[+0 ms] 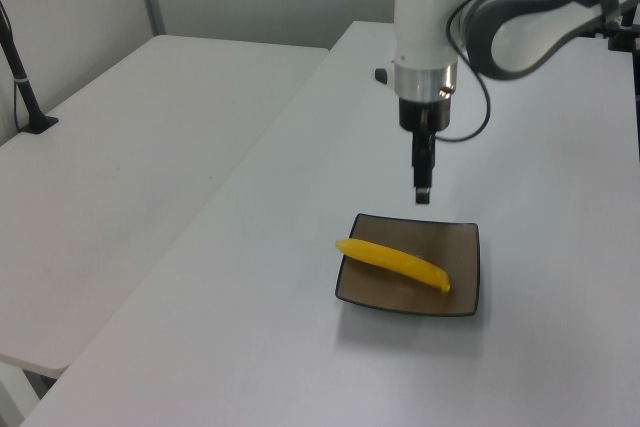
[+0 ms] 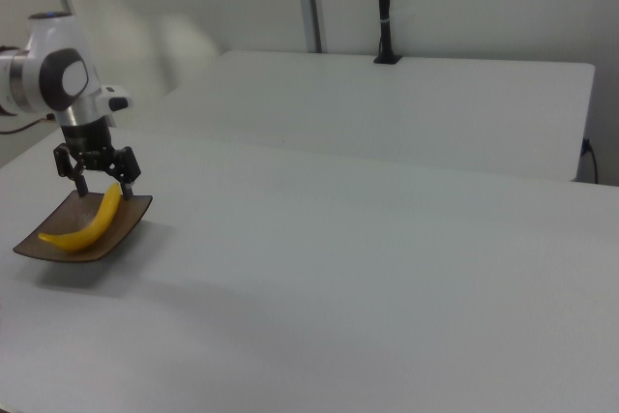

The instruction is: Bananas placed on a ceramic plate

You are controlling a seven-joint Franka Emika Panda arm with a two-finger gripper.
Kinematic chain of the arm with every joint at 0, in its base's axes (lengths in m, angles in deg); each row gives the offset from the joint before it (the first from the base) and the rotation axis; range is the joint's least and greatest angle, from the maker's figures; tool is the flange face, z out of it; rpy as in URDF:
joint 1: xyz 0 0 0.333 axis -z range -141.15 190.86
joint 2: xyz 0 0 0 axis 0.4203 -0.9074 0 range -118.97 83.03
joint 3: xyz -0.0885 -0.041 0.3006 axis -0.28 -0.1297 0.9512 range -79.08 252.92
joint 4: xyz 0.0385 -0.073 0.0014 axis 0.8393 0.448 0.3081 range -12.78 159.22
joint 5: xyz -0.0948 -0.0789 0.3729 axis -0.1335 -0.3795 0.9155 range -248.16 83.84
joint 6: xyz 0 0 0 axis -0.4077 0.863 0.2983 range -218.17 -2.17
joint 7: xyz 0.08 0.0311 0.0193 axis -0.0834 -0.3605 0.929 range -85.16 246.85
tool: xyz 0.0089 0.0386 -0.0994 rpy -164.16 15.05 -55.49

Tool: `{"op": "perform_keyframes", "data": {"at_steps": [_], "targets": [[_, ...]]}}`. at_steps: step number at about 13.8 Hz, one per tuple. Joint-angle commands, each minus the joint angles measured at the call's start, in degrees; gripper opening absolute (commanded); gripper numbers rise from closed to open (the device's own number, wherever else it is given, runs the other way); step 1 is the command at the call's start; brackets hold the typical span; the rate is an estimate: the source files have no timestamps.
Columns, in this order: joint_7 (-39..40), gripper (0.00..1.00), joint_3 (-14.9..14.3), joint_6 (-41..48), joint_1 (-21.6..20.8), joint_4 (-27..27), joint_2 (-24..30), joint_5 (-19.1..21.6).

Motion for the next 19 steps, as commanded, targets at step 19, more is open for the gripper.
{"op": "perform_keyframes", "data": {"at_steps": [19], "targets": [[3.6, 1.0, -17.5, 6.7, 2.8, 5.4, 16.2, 3.5]]}}
